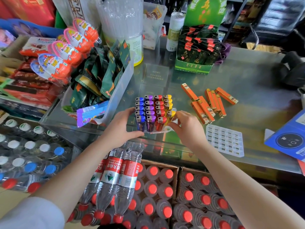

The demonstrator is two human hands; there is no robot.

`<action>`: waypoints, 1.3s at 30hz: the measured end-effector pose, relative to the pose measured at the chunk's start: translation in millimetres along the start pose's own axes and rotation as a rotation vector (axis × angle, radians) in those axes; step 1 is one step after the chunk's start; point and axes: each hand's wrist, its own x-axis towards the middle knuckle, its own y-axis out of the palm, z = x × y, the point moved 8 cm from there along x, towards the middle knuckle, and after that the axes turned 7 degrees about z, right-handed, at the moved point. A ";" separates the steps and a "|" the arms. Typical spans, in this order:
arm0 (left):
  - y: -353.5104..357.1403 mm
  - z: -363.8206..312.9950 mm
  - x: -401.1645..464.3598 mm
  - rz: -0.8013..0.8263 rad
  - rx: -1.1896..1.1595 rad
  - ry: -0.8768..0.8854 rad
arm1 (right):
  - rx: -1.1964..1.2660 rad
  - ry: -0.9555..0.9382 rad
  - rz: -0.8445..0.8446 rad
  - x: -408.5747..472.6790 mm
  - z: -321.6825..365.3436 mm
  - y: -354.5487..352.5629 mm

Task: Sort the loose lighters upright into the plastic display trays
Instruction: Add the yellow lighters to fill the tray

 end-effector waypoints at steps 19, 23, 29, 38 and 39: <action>-2.1 -4.0 13.7 -0.010 0.007 0.024 | -0.212 -0.099 0.168 -3.8 -3.0 4.1; -5.5 -9.7 25.5 -0.085 0.031 -0.032 | -0.221 -0.041 0.130 13.0 -8.1 4.0; -42.5 -20.5 22.9 -0.308 -0.019 -0.033 | -0.174 0.077 0.082 64.3 -18.9 1.4; -72.2 -73.4 26.8 -0.302 0.042 0.250 | -0.192 0.175 0.072 151.9 -33.3 8.1; -77.7 -74.7 27.7 -0.325 0.039 0.269 | -0.205 0.183 0.068 158.7 -34.3 9.2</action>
